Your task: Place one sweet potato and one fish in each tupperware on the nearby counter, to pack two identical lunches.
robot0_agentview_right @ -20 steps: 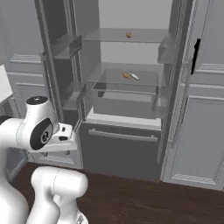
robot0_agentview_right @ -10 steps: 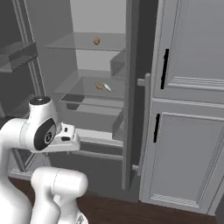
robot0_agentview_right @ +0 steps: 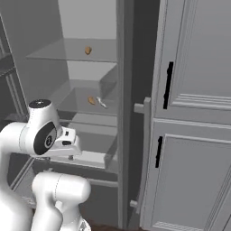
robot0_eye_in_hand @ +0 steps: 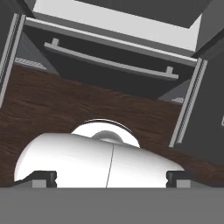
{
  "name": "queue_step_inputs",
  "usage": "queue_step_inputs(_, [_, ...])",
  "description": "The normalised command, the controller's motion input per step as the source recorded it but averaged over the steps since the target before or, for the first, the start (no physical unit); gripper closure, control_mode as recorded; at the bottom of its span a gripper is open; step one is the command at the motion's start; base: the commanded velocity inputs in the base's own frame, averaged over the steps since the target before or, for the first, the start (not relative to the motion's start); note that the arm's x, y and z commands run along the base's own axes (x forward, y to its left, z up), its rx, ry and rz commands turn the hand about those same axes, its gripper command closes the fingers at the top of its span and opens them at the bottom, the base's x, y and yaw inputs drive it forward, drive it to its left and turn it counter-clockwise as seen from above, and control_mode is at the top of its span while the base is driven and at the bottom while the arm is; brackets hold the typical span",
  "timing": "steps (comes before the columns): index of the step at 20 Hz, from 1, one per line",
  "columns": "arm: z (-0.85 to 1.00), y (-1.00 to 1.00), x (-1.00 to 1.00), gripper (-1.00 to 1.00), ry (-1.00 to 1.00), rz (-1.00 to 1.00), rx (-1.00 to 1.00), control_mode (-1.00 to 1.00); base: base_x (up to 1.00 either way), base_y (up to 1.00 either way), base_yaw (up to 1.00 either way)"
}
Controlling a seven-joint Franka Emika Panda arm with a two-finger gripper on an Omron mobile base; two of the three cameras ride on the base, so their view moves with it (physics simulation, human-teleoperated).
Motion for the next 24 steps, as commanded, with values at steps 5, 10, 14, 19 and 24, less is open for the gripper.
queue_step_inputs(5, [0.0,0.0,0.0,-1.0,0.0,0.0,0.0,1.0,0.63,0.15,-0.19])
queue_step_inputs(10, [0.0,0.0,0.0,-1.0,0.0,0.0,0.0,1.0,0.54,0.27,-0.15])
queue_step_inputs(14, [0.0,0.0,0.0,-1.0,0.0,0.0,0.0,1.0,0.49,0.26,-0.14])
queue_step_inputs(19, [0.0,0.0,0.0,-1.0,0.0,0.0,0.0,1.0,0.31,0.13,-0.1])
queue_step_inputs(24, [0.0,0.02,0.46,-1.0,-0.02,-0.01,0.0,-1.0,0.06,0.01,-0.02])
